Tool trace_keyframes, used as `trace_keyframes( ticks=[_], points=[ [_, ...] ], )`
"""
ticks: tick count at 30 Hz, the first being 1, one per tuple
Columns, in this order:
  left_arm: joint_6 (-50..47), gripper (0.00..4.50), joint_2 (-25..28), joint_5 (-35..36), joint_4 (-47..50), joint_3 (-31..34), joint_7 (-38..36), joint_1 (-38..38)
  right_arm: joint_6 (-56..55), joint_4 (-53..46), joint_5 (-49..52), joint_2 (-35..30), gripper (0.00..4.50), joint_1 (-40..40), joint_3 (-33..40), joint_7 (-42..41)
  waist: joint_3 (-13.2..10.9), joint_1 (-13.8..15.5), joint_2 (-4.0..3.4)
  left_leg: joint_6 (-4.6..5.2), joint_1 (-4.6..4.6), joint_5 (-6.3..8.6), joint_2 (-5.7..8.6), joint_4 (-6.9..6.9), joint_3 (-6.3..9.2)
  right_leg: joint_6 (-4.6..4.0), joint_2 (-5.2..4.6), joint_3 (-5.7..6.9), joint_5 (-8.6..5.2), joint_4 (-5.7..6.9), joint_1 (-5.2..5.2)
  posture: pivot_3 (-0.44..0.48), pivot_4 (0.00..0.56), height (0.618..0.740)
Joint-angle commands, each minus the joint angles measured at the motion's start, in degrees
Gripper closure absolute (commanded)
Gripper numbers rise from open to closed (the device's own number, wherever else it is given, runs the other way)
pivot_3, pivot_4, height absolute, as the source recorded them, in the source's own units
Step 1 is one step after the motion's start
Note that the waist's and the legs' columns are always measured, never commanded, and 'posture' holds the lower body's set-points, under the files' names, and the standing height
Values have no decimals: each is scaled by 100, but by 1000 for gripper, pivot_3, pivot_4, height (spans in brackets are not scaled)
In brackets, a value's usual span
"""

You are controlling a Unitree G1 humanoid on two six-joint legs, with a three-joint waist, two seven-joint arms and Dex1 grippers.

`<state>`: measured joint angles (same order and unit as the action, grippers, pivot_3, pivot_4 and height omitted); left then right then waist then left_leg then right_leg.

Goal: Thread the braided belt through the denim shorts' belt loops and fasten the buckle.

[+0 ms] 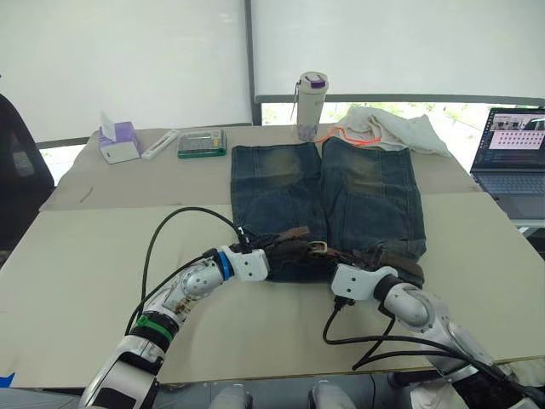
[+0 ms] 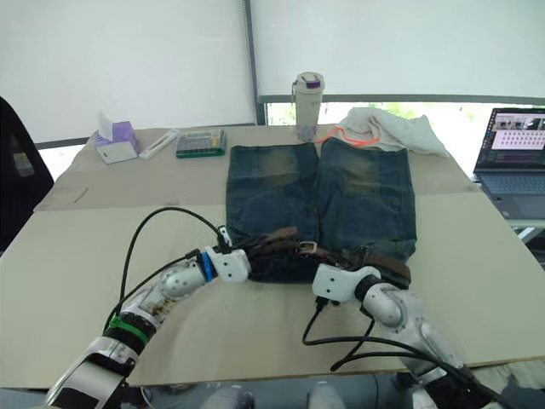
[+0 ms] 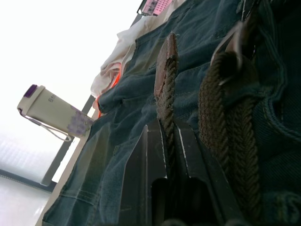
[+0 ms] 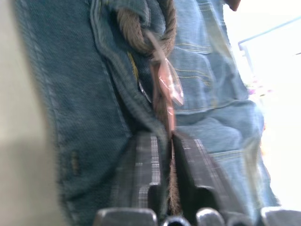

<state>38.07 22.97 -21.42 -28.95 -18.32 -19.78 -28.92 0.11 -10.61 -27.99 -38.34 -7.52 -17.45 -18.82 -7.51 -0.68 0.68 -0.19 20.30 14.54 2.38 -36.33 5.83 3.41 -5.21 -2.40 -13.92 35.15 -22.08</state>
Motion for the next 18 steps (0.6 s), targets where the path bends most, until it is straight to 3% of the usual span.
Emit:
trace_keyframes(
  ticks=[1, 7, 18],
  points=[
    [-323, 4500, 12, -10, 353, 141, 10, -211, -326, -5, -183, 128, 4481, -12, 271, 466, 0, 0, 0, 0, 0, 0, 0, 0, 0, 0, 0, 0, 0, 0, 0, 0, 150, 740],
    [-470, 4500, 65, -84, 673, -42, -289, -338, -683, 51, -501, 283, 4481, -64, 417, 1084, 0, 0, 0, -3, 0, -2, 0, 1, 0, -1, 0, 0, 1, 1, -1, 0, 150, 740],
    [-375, 4500, 250, -431, 943, -199, -506, -468, -1321, 442, -1533, -60, 4481, -105, 656, 2273, 0, 8, 0, -6, 1, -4, 4, 1, -1, -4, -4, -2, 2, 1, 0, 0, 150, 740]
  ],
)
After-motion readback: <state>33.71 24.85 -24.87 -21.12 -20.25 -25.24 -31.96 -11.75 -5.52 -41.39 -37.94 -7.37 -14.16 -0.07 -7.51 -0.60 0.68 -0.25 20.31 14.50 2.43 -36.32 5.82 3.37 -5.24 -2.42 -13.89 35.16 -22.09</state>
